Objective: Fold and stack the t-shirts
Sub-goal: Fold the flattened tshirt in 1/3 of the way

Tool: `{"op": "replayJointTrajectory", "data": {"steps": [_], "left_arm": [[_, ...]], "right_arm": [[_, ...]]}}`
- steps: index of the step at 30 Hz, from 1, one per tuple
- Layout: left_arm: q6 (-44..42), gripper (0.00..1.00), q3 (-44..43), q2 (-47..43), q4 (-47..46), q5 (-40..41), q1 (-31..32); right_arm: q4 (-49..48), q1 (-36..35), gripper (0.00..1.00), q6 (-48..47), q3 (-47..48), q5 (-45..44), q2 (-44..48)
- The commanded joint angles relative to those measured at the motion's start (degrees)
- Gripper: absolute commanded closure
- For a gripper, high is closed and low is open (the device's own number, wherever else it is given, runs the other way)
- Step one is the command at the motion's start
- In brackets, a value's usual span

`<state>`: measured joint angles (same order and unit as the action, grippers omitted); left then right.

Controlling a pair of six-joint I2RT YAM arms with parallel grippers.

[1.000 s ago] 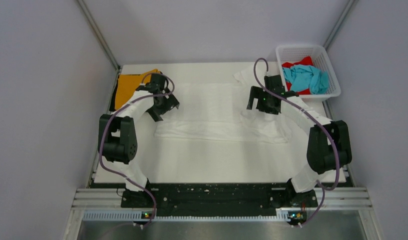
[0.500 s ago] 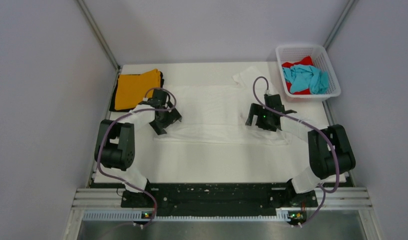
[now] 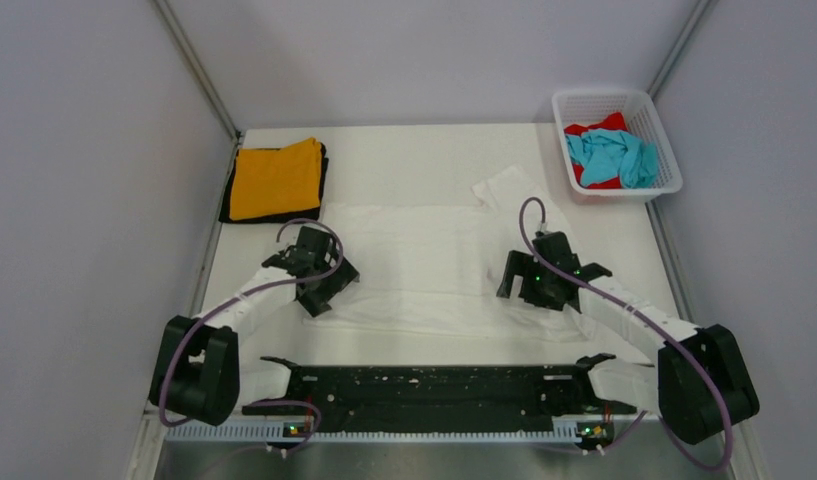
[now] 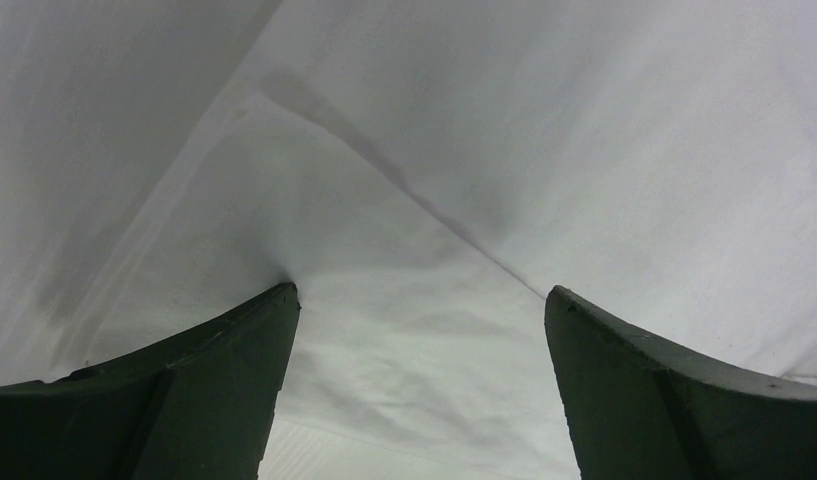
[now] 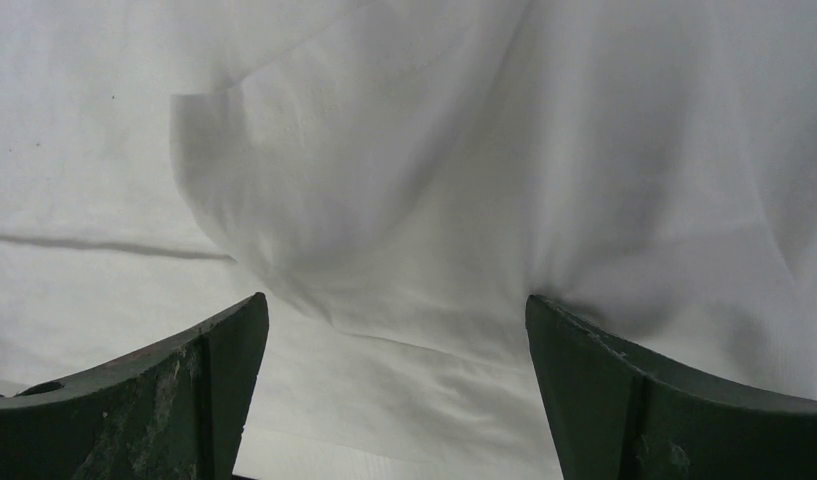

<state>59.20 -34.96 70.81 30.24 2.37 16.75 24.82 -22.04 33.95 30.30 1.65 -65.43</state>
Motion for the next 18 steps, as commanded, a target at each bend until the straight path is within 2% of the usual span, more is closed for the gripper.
{"op": "replayJointTrajectory", "data": {"steps": [1, 5, 10, 18], "left_arm": [[5.22, 0.01, 4.34, -2.24, 11.47, -1.06, 2.38], [7.55, 0.01, 5.77, -4.71, 16.36, 0.39, 2.97], [10.06, 0.01, 8.30, -9.02, 16.39, -0.21, 3.13], [9.42, 0.01, 4.13, -10.43, 17.01, 0.09, 3.12]], "right_arm": [[8.77, -0.95, 0.02, 3.11, -2.25, -0.47, 1.89], [10.46, -1.03, 0.01, 3.98, -2.25, -0.08, 4.42], [10.91, -1.47, 0.02, 5.63, -2.55, -0.17, 7.50], [10.33, -1.47, 0.01, 2.93, 2.51, -3.40, 6.31]]}}
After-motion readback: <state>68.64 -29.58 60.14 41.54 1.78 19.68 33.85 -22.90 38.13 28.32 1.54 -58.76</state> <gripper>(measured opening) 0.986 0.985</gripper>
